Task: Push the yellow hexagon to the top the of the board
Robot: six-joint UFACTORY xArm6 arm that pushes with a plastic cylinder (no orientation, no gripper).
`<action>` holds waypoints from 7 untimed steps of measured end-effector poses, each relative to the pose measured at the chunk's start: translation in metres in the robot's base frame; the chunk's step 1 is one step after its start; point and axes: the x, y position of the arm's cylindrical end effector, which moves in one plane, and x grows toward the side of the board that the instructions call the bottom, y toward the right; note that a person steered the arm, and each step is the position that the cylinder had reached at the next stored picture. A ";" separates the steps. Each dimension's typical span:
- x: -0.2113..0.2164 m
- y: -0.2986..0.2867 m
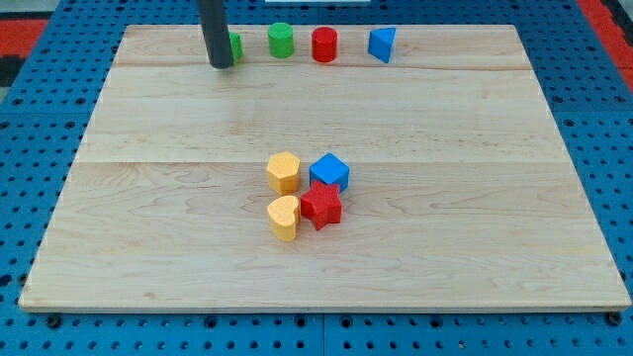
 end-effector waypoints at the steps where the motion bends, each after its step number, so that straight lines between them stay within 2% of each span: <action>1: 0.002 0.011; 2: 0.083 0.063; 4: 0.191 0.228; 5: 0.224 0.198; 7: 0.210 0.043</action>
